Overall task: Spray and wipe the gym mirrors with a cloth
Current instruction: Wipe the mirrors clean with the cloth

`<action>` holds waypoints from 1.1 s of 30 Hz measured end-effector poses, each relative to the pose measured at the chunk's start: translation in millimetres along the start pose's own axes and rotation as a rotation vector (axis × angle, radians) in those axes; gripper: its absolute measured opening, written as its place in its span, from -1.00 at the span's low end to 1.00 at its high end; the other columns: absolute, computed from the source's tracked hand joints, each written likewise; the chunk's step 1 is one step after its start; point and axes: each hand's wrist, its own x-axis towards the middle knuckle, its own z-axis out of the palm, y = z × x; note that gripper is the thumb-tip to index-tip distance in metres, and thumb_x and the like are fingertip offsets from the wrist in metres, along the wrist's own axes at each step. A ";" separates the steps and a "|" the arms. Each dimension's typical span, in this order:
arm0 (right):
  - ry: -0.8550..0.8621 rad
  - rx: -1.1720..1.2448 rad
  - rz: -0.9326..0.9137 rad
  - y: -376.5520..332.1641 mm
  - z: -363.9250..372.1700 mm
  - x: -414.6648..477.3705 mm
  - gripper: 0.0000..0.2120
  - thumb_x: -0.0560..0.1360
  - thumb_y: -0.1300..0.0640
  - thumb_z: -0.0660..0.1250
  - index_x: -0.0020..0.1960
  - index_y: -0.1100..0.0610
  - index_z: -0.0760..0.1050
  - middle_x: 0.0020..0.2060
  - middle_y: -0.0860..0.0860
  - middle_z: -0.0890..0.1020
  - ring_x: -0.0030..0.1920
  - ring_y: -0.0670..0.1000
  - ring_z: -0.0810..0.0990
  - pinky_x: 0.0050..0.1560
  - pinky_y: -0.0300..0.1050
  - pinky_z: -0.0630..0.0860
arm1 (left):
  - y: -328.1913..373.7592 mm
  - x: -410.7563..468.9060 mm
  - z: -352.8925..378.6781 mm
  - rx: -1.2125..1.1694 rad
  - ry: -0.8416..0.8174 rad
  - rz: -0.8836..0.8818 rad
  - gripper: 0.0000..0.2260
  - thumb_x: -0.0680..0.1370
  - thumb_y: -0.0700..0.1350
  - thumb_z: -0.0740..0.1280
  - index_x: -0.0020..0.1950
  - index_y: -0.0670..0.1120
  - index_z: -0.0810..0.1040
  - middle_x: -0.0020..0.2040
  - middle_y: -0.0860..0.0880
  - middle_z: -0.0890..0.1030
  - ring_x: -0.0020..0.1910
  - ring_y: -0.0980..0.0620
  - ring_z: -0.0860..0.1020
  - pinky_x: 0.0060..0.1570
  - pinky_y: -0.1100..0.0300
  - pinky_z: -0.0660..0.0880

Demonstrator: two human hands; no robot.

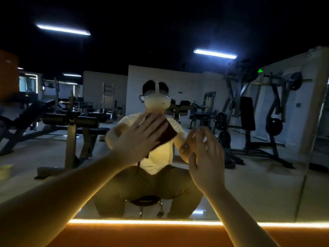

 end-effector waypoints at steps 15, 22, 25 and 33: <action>0.079 -0.136 -0.184 2.3 -41.6 143.2 -0.41 0.63 -0.01 0.10 0.62 0.16 0.20 0.61 0.19 0.22 0.61 0.18 0.15 0.58 0.21 0.15 | -53.1 94.9 0.7 0.105 -0.068 0.169 -0.29 0.63 -0.02 0.34 0.67 -0.12 0.07 0.68 -0.23 0.09 0.68 -0.25 0.00 0.65 -0.25 -0.07; 0.169 -0.167 -0.237 1.7 -64.0 236.8 -0.36 0.61 -0.06 -0.05 0.63 0.17 0.19 0.64 0.18 0.14 0.64 0.17 0.09 0.61 0.20 0.07 | -136.5 218.6 -44.7 0.223 0.009 -0.202 -0.45 0.75 0.11 -0.03 0.71 -0.06 -0.03 0.72 -0.14 0.00 0.70 -0.13 -0.06 0.66 -0.14 -0.17; 0.223 -0.181 -0.226 1.6 -70.2 276.7 -0.41 0.64 -0.01 0.02 0.64 0.16 0.17 0.65 0.16 0.12 0.64 0.15 0.07 0.60 0.14 0.01 | -128.6 234.5 -39.1 0.103 0.119 -0.418 -0.45 0.74 0.07 0.03 0.70 -0.10 0.06 0.70 -0.16 0.08 0.70 -0.16 0.00 0.66 -0.16 -0.05; 0.255 -0.256 -0.162 11.5 -75.0 353.1 -0.36 0.67 -0.13 -0.18 0.68 0.12 0.02 0.67 0.13 0.01 0.67 0.12 -0.06 0.64 0.21 -0.04 | -131.3 199.3 -41.5 0.218 -0.039 0.024 -0.44 0.68 0.10 0.00 0.63 -0.03 -0.04 0.66 -0.12 -0.06 0.66 -0.13 -0.10 0.61 -0.14 -0.26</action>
